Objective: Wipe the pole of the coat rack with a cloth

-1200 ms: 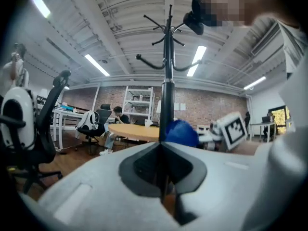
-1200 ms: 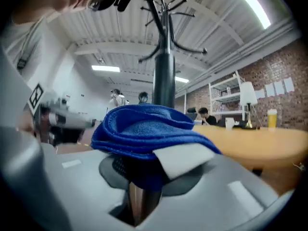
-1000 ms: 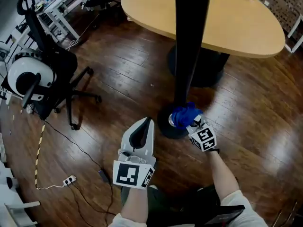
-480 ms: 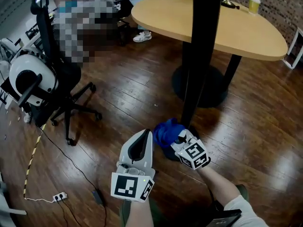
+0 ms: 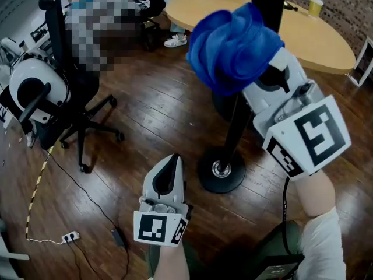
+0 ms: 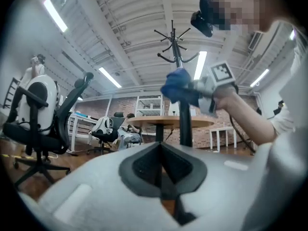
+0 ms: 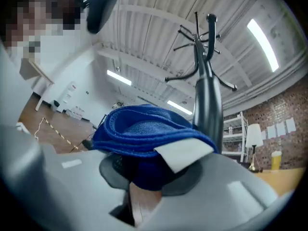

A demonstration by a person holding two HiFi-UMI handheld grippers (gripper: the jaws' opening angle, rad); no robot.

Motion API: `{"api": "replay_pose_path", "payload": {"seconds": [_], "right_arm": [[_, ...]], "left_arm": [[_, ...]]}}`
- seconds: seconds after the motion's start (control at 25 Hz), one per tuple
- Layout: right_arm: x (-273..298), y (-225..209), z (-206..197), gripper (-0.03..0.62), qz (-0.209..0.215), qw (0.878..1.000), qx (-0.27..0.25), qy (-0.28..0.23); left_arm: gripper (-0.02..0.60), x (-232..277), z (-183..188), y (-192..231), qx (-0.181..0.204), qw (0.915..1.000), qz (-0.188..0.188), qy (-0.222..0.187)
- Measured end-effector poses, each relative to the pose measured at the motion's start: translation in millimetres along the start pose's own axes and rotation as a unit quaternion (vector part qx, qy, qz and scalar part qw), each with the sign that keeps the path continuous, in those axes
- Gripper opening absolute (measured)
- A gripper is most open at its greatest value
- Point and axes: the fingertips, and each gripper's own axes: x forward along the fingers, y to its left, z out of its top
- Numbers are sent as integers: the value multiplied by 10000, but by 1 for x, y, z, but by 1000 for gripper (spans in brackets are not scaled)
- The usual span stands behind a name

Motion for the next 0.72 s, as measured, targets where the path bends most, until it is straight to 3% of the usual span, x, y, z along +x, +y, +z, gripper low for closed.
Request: {"api": "replay_pose_path", "payload": {"seconds": [0.08,0.16,0.2,0.32,0.44,0.52,0.56,0.6,0.64,0.72], "right_arm": [[-20,34,-86,106,-25,9996,-12,281],[-51,78,-210,106,-68,9930,482,1074],[-70,102,-281,106,-168,9841,795,1581],[-137,179,-485,106,-463,9383,1424,3118],[-198,249,-626,104,-260,8813,1782,4368],[-227,277,-676,104,-147,8539,2010,4798],[-232,282,-686,104,-107,8498,2078,4844],[-227,281,-682,104,-50,8549,2104,4742],[-209,273,-663,104,40,8689,2077,4493],[-151,247,-571,103,255,9114,1937,3621]], "left_arm": [[2,0,-5,-2,38,10000,14,28],[2,2,-6,0,61,10000,40,10],[2,2,-5,2,70,10000,67,-12],[2,1,2,7,66,9999,129,-48],[2,-1,1,7,48,9999,99,55],[2,-3,-10,5,77,9998,63,191],[2,-4,-15,3,80,9996,50,248],[2,-3,-19,3,77,9996,58,280],[2,-2,-21,5,68,9995,94,290],[2,-1,-23,11,6,9992,227,319]]}}
